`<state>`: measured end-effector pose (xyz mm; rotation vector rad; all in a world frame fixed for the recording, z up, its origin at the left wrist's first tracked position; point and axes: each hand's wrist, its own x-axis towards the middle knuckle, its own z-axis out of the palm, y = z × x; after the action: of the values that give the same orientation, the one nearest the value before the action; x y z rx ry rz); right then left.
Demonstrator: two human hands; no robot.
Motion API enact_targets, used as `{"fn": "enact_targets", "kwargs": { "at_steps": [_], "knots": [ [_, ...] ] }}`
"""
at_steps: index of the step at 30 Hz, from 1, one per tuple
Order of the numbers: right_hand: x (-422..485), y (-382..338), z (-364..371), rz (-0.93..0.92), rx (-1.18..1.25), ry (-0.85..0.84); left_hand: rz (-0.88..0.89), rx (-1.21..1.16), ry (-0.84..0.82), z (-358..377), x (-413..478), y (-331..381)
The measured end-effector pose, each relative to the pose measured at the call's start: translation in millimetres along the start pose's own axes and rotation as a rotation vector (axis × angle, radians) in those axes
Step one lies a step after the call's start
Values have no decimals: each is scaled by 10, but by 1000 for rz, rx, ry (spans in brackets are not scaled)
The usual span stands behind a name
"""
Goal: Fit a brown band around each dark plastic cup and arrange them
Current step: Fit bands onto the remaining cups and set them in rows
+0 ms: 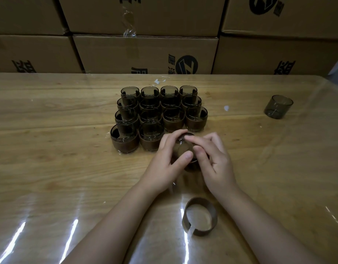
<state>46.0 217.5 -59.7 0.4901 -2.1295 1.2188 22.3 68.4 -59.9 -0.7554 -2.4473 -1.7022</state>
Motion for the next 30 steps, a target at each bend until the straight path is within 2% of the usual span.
{"fn": "enact_targets", "kwargs": {
  "at_steps": [3,7,10,14,30],
  "knots": [
    [-3,-39,8,44,1,-9,25,-8,21,-10,6,-19],
    [5,-66,10,319,12,-74,41,-47,41,-20,5,-20],
    [-16,-46,27,430,43,-164,56,-56,51,-24,6,-17],
    [-50,-30,43,447,131,-207,65,-61,45,-23,6,-19],
    [-50,55,59,447,118,-130,87,-48,44,-1,8,-27]
  ]
}}
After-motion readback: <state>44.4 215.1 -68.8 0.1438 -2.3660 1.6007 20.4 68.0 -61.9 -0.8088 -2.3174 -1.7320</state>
